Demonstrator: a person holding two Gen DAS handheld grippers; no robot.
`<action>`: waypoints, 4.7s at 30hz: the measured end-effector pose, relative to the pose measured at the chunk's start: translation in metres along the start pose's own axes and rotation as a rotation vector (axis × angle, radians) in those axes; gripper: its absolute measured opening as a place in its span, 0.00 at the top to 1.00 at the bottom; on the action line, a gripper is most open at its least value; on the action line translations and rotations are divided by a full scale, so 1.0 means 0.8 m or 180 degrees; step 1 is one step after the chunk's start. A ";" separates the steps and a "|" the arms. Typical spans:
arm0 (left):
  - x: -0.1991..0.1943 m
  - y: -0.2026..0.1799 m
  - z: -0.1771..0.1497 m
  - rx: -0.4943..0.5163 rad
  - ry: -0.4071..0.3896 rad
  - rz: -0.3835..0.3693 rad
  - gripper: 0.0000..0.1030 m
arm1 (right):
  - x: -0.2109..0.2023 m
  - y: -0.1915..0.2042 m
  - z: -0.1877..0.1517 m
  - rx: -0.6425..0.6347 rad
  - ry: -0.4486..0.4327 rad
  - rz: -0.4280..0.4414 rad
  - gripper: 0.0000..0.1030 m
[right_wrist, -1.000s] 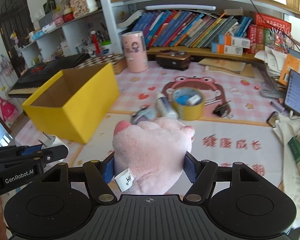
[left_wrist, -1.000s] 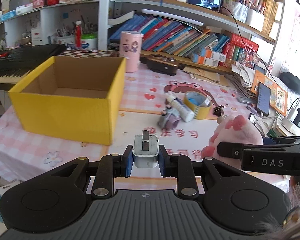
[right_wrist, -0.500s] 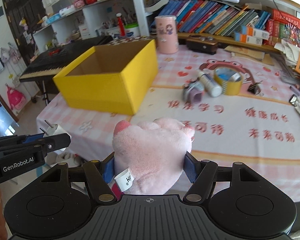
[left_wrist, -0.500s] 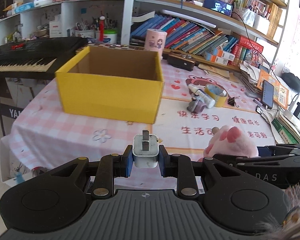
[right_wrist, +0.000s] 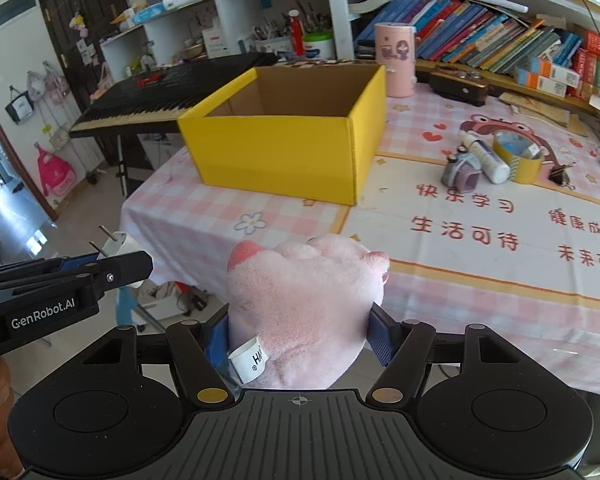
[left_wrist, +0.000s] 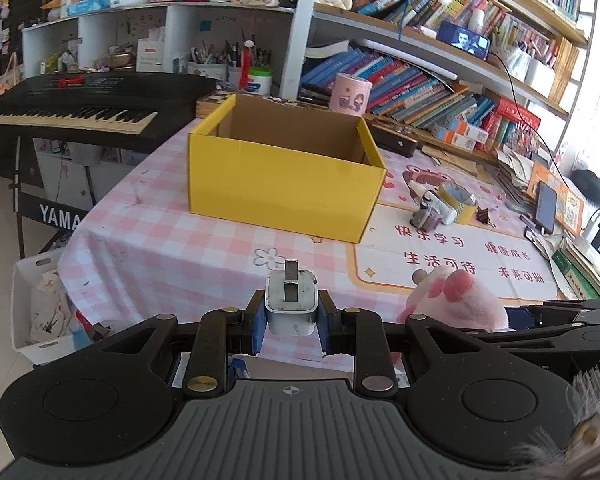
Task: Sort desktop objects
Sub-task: 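Carry the plug adapter and plush pig toward the yellow box with both tools, then open the left tool over the box while the right tool releases the pig inside, then withdraw both open tools from the box back toward the remaining objects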
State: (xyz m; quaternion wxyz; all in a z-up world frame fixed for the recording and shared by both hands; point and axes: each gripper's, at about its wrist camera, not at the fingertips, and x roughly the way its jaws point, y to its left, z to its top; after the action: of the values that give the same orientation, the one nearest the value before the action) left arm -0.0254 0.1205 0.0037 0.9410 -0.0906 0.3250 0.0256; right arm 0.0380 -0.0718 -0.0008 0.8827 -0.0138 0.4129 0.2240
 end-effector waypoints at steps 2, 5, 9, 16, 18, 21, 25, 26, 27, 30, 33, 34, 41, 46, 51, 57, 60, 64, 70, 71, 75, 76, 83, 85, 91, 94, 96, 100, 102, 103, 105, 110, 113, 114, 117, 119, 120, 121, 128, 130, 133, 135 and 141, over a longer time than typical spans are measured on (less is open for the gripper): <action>-0.004 0.007 -0.001 -0.0014 -0.0016 0.0005 0.77 | 0.001 0.006 0.000 -0.0014 -0.0005 0.0011 0.34; -0.004 0.012 0.000 -0.0022 -0.0028 0.0015 0.77 | 0.004 0.013 0.002 -0.0033 0.0003 0.0024 0.34; -0.005 0.018 0.001 -0.0017 -0.0047 0.0025 0.77 | 0.006 0.023 0.005 -0.0083 -0.0017 0.0045 0.34; -0.006 0.026 0.005 0.0002 -0.0087 0.0030 0.77 | 0.011 0.034 0.012 -0.0134 -0.0050 0.0077 0.34; -0.005 0.027 0.007 0.0009 -0.0091 0.0027 0.77 | 0.012 0.036 0.014 -0.0146 -0.0057 0.0086 0.34; -0.005 0.028 0.009 0.0026 -0.0101 0.0024 0.77 | 0.013 0.039 0.017 -0.0176 -0.0074 0.0096 0.34; 0.000 0.027 0.018 0.0044 -0.0096 0.0012 0.77 | 0.013 0.039 0.023 -0.0187 -0.0118 0.0092 0.34; 0.003 0.026 0.019 0.0057 -0.0085 0.0002 0.77 | 0.013 0.038 0.024 -0.0179 -0.0123 0.0088 0.34; 0.005 0.023 0.020 0.0071 -0.0077 -0.0006 0.77 | 0.014 0.037 0.025 -0.0171 -0.0126 0.0083 0.34; 0.012 0.018 0.025 0.0082 -0.0060 -0.0022 0.77 | 0.015 0.032 0.029 -0.0150 -0.0113 0.0072 0.34; 0.017 0.012 0.028 0.0079 -0.0055 -0.0017 0.77 | 0.018 0.027 0.033 -0.0132 -0.0098 0.0082 0.34; 0.018 0.012 0.028 0.0081 -0.0055 -0.0013 0.77 | 0.019 0.025 0.035 -0.0130 -0.0101 0.0093 0.34; 0.031 0.004 0.048 0.0052 -0.0106 0.0054 0.77 | 0.026 0.014 0.056 -0.0124 -0.0168 0.0173 0.34; 0.038 -0.002 0.079 0.0055 -0.0269 0.0076 0.77 | 0.026 0.007 0.086 -0.0148 -0.0308 0.0254 0.34; 0.049 -0.011 0.116 0.0092 -0.0454 0.0099 0.77 | 0.023 -0.002 0.124 -0.0205 -0.0520 0.0361 0.34; 0.078 -0.017 0.165 0.0141 -0.0598 0.0166 0.77 | 0.035 -0.016 0.177 -0.0367 -0.0746 0.0430 0.34; 0.105 -0.019 0.186 0.0190 -0.0572 0.0180 0.77 | 0.054 -0.025 0.202 -0.0495 -0.0809 0.0417 0.34; 0.150 -0.021 0.211 0.0259 -0.0490 0.0186 0.77 | 0.095 -0.033 0.229 -0.0743 -0.0775 0.0351 0.34; 0.228 -0.012 0.228 0.0262 -0.0189 0.0290 0.77 | 0.159 -0.042 0.252 -0.1066 -0.0563 0.0246 0.34; 0.240 -0.011 0.228 0.0266 -0.0130 0.0330 0.77 | 0.171 -0.043 0.253 -0.1136 -0.0486 0.0242 0.34; 0.285 -0.003 0.228 0.0256 0.0127 0.0357 0.77 | 0.213 -0.042 0.253 -0.1445 -0.0180 0.0271 0.34; 0.294 -0.001 0.227 0.0229 0.0204 0.0359 0.77 | 0.223 -0.041 0.253 -0.1529 -0.0100 0.0267 0.34; 0.346 0.000 0.225 0.0362 0.0567 0.0453 0.77 | 0.270 -0.027 0.251 -0.2130 0.0340 0.0270 0.34; 0.355 -0.002 0.226 0.0389 0.0627 0.0456 0.77 | 0.279 -0.024 0.249 -0.2290 0.0414 0.0198 0.32; 0.373 -0.015 0.224 0.0545 0.0784 0.0463 0.77 | 0.290 -0.018 0.242 -0.2683 0.0588 0.0125 0.32; 0.379 -0.020 0.221 0.0589 0.0850 0.0461 0.77 | 0.289 -0.016 0.237 -0.2822 0.0660 0.0166 0.32; 0.381 -0.022 0.221 0.0591 0.0860 0.0464 0.77 | 0.289 -0.016 0.237 -0.2843 0.0680 0.0184 0.32; 0.380 -0.023 0.222 0.0594 0.0831 0.0455 0.75 | 0.289 -0.017 0.236 -0.2848 0.0658 0.0189 0.29; 0.375 -0.025 0.222 0.0613 0.0788 0.0467 0.50 | 0.288 -0.019 0.239 -0.2806 0.0569 0.0170 0.29; 0.371 -0.026 0.223 0.0613 0.0738 0.0534 0.47 | 0.286 -0.019 0.240 -0.2771 0.0519 0.0138 0.28; 0.359 -0.025 0.228 0.0586 0.0649 0.0563 0.42 | 0.280 -0.018 0.244 -0.2711 0.0423 0.0113 0.27; 0.311 -0.027 0.241 0.0574 0.0325 0.0532 0.32 | 0.237 -0.021 0.253 -0.2487 0.0123 0.0167 0.25; 0.269 -0.030 0.247 0.0559 0.0052 0.0466 0.21 | 0.202 -0.025 0.257 -0.2313 -0.0136 0.0128 0.25; 0.256 -0.031 0.248 0.0556 -0.0034 0.0454 0.20 | 0.192 -0.028 0.260 -0.2231 -0.0234 0.0110 0.25; 0.220 -0.036 0.250 0.0530 -0.0267 0.0479 0.16 | 0.154 -0.036 0.263 -0.1879 -0.0535 0.0082 0.25; 0.198 -0.037 0.249 0.0479 -0.0409 0.0486 0.13 | 0.130 -0.042 0.258 -0.1646 -0.0703 0.0074 0.25; 0.187 -0.038 0.247 0.0461 -0.0476 0.0487 0.11 | 0.120 -0.044 0.257 -0.1549 -0.0787 0.0056 0.25; 0.176 -0.038 0.245 0.0453 -0.0535 0.0489 0.11 | 0.110 -0.046 0.254 -0.1468 -0.0868 0.0037 0.25; 0.112 -0.034 0.219 0.0306 -0.0800 0.0504 0.06 | 0.042 -0.058 0.226 -0.0926 -0.1303 -0.0130 0.25; 0.099 -0.031 0.211 0.0281 -0.0841 0.0509 0.06 | 0.027 -0.060 0.219 -0.0755 -0.1387 -0.0194 0.25; 0.077 -0.028 0.198 0.0263 -0.0897 0.0510 0.05 | 0.007 -0.064 0.205 -0.0544 -0.1472 -0.0308 0.25; 0.065 -0.026 0.190 0.0255 -0.0938 0.0516 0.04 | -0.004 -0.064 0.192 -0.0442 -0.1520 -0.0383 0.25; 0.037 -0.024 0.159 0.0196 -0.1014 0.0580 0.01 | -0.029 -0.064 0.148 -0.0180 -0.1645 -0.0673 0.25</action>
State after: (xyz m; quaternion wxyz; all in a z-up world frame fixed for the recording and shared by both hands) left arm 0.0771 0.1254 0.0870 0.9767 -0.0267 0.1793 0.1148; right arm 0.1311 -0.1019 0.0863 0.9765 -0.0239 0.1639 0.1382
